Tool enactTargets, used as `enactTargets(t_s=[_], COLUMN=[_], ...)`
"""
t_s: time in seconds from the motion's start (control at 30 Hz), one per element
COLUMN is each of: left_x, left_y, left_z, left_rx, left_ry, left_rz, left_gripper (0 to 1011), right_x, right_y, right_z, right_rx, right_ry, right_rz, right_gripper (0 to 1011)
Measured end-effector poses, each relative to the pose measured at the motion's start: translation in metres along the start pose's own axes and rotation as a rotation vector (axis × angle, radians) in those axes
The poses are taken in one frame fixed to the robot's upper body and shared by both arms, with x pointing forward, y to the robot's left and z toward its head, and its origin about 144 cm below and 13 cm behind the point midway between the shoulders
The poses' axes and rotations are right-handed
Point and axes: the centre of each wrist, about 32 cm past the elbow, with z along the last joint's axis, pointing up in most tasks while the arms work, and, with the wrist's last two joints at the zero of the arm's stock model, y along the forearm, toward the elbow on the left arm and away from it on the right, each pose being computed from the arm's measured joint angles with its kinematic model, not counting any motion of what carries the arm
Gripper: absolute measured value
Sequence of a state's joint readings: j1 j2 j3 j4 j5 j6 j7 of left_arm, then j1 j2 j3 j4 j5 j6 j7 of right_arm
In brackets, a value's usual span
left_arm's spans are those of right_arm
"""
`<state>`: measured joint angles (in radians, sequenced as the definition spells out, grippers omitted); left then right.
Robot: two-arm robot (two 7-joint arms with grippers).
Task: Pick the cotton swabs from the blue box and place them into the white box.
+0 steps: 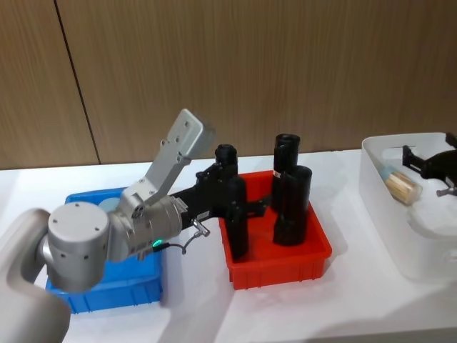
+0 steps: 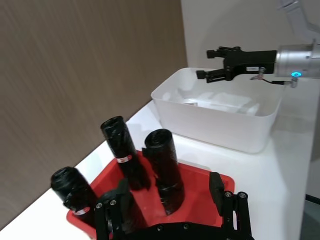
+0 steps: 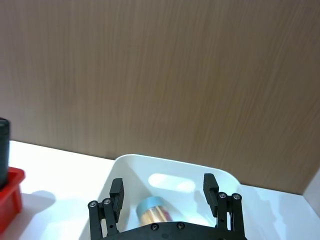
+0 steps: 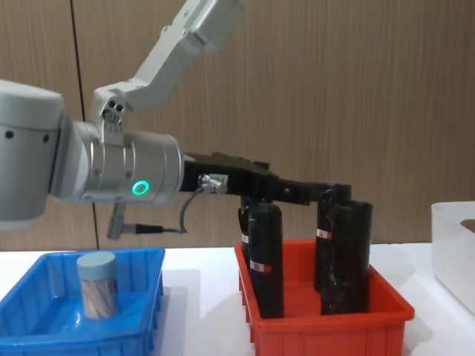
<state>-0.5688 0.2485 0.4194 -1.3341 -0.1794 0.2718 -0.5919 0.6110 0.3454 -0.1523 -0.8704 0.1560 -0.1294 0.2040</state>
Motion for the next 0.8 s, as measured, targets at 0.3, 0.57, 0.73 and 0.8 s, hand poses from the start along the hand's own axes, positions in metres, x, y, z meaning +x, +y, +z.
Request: enactTargets(t_s=[0.3, 0.57, 0.73, 0.8], left_x=[-0.015, -0.029, -0.038, -0.041], left_y=[0.011, 0.019, 0.026, 0.028], left_z=[-0.014, -0.025, -0.032, -0.035], left_rx=[-0.031, -0.059, -0.08, -0.086], left_ry=[-0.023, -0.038, -0.045, -0.046], left_rz=[0.098, 0.179, 0.232, 0.248], left_gripper=[1004, 1004, 1004, 1004], right_x=[-0.02, -0.038, -0.047, -0.052], right_y=[-0.015, -0.029, -0.038, -0.043], right_z=[-0.002, -0.001, -0.001, -0.001], right_rx=[0.015, 0.029, 0.036, 0.04], right_ry=[0.009, 0.021, 0.029, 0.033], right_rz=[0.026, 0.051, 0.065, 0.072], right_gripper=[1002, 1002, 1002, 1002])
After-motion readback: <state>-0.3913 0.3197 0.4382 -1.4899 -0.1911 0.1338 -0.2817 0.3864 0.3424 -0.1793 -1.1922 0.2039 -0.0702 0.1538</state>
